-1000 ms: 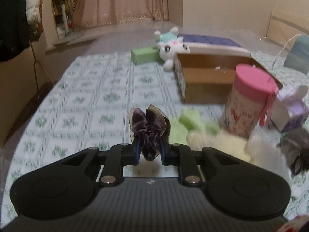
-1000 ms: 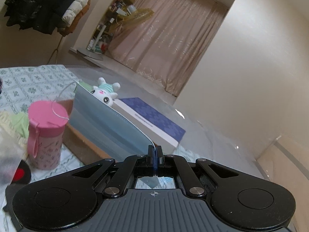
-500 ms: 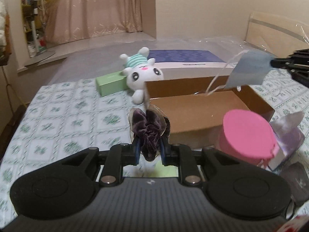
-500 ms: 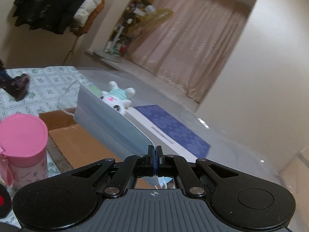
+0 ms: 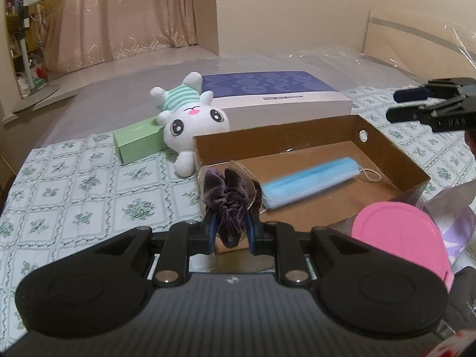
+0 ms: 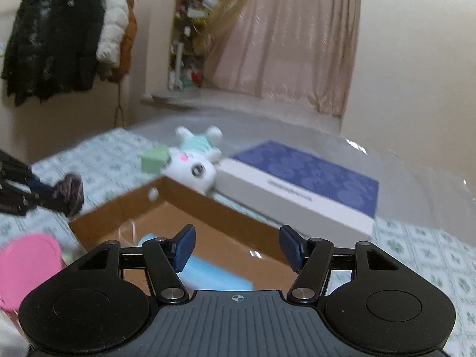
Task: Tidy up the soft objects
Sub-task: 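Carry both items to the cardboard box while the right tool releases the mask inside, then lower the purple scrunchie into the box and open the left tool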
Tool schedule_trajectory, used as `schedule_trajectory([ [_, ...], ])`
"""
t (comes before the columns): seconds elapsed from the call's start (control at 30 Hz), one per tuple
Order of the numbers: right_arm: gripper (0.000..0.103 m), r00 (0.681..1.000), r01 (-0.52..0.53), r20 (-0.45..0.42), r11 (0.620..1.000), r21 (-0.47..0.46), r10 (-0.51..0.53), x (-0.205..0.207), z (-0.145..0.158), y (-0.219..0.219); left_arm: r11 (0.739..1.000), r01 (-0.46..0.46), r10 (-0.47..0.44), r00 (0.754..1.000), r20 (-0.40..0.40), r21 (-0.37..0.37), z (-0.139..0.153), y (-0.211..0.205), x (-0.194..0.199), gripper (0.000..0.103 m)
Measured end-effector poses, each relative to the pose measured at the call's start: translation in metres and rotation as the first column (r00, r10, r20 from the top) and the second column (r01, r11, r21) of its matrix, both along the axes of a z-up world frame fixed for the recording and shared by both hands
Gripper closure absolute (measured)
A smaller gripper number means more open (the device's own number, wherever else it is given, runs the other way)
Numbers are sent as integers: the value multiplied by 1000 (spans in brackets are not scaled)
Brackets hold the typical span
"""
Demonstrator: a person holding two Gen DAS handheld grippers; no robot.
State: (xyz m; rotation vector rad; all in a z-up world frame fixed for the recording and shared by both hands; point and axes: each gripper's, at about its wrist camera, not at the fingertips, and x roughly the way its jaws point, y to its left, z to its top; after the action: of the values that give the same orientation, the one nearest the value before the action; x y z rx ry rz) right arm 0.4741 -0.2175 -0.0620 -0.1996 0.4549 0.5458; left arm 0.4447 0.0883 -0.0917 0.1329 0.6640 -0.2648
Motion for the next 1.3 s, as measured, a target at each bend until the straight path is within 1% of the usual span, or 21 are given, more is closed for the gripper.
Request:
schedule_trajectory([
  [0.13, 41, 999, 29, -28, 999, -37, -30, 0, -6, -11, 1000, 30, -30, 1000, -2, 7, 1, -8, 10, 84],
  [0.23, 41, 997, 59, -50, 998, -22, -60, -1, -11, -23, 999, 47, -47, 999, -13, 11, 1, -14, 24, 84],
  [0.3, 41, 996, 73, -55, 997, -27, -75, 2, -16, -26, 998, 68, -68, 998, -18, 14, 1, -19, 33, 81],
  [0.33, 41, 995, 76, -57, 997, -29, -77, 1, -17, -27, 997, 77, -77, 997, -20, 17, 0, -23, 38, 78],
  [0.37, 41, 995, 77, -58, 997, -32, -79, 2, -18, -28, 996, 86, -85, 996, -18, 22, 0, -26, 42, 68],
  [0.43, 41, 995, 76, -60, 996, -40, -79, 1, -20, -29, 995, 87, -87, 996, 3, 38, 0, -33, 48, 56],
  [0.47, 41, 995, 77, -61, 996, -43, -80, 0, -21, -30, 996, 85, -85, 996, 9, 41, 1, -35, 52, 52],
  [0.6, 41, 995, 74, -67, 996, -45, -77, 0, -24, -29, 997, 73, -73, 997, -11, 22, 1, -36, 62, 50],
  [0.77, 41, 995, 64, -72, 997, -48, -68, -4, -24, -33, 999, 39, -39, 999, -31, 1, 2, -27, 61, 50],
  [0.9, 41, 995, 65, -79, 997, -42, -68, -11, -22, -35, 1000, 1, -1, 998, -55, -10, 5, -17, 48, 50],
  [1.03, 41, 995, 59, -81, 998, -32, -61, -29, -16, -37, 1000, -21, 20, 997, -69, -14, 16, -7, 24, 50],
  [1.13, 41, 994, 64, -84, 998, -14, -65, -48, -7, -39, 999, -41, 39, 997, -70, -14, 28, -1, -1, 50],
  [1.2, 41, 994, 69, -90, 998, 2, -69, -62, 0, -40, 998, -50, 49, 997, -57, -26, 39, 2, -21, 50],
  [1.3, 41, 991, 97, -98, 995, 24, -94, -87, 13, -43, 996, -88, 86, 994, -67, -28, 55, 5, -52, 50],
])
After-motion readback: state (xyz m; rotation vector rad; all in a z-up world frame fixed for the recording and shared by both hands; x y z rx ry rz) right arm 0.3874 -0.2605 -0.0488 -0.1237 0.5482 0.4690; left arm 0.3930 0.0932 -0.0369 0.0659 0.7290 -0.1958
